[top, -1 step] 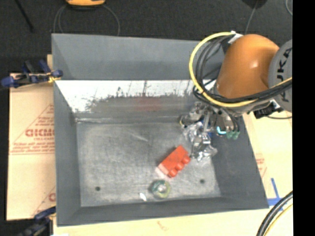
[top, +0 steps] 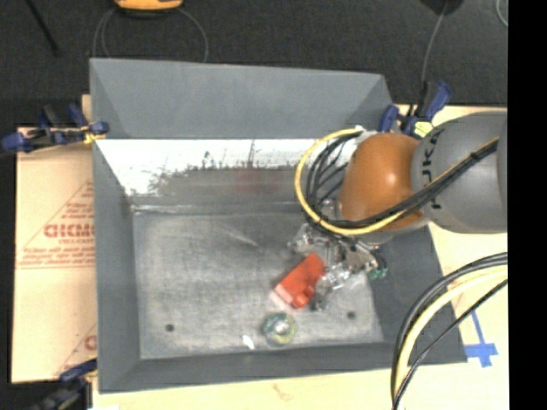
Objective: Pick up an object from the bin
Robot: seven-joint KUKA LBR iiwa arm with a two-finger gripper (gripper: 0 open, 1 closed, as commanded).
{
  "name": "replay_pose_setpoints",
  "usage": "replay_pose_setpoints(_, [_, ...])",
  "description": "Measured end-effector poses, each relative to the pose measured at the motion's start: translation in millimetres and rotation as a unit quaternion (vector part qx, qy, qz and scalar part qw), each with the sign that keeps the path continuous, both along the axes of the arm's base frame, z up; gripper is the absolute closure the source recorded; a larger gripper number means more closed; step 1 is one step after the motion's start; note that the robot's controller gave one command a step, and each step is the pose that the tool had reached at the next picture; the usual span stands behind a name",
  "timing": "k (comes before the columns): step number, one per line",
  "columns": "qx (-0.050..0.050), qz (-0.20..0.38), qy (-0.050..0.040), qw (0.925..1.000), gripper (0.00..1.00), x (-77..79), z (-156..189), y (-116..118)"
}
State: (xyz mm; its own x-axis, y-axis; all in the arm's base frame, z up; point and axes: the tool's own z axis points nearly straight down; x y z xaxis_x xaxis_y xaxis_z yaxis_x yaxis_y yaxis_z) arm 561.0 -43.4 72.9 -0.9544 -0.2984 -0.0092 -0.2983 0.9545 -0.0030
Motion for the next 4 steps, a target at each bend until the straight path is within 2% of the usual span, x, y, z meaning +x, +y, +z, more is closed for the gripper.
replay_pose_setpoints(1, [-0.001, 0.103, 0.0015, 0.9947, 0.0, -8.2, 28.3, 15.5])
replay_pose_setpoints(2, [-0.001, 0.159, 0.0008, 0.9873, 0.0, -8.5, 27.6, 7.0])
replay_pose_setpoints(3, [-0.003, 0.274, 0.0003, 0.9617, 0.0, -2.1, 0.8, 15.8])
replay_pose_setpoints(4, [-0.002, 0.272, 0.002, 0.9623, 0.0, -0.4, 2.7, 15.3])
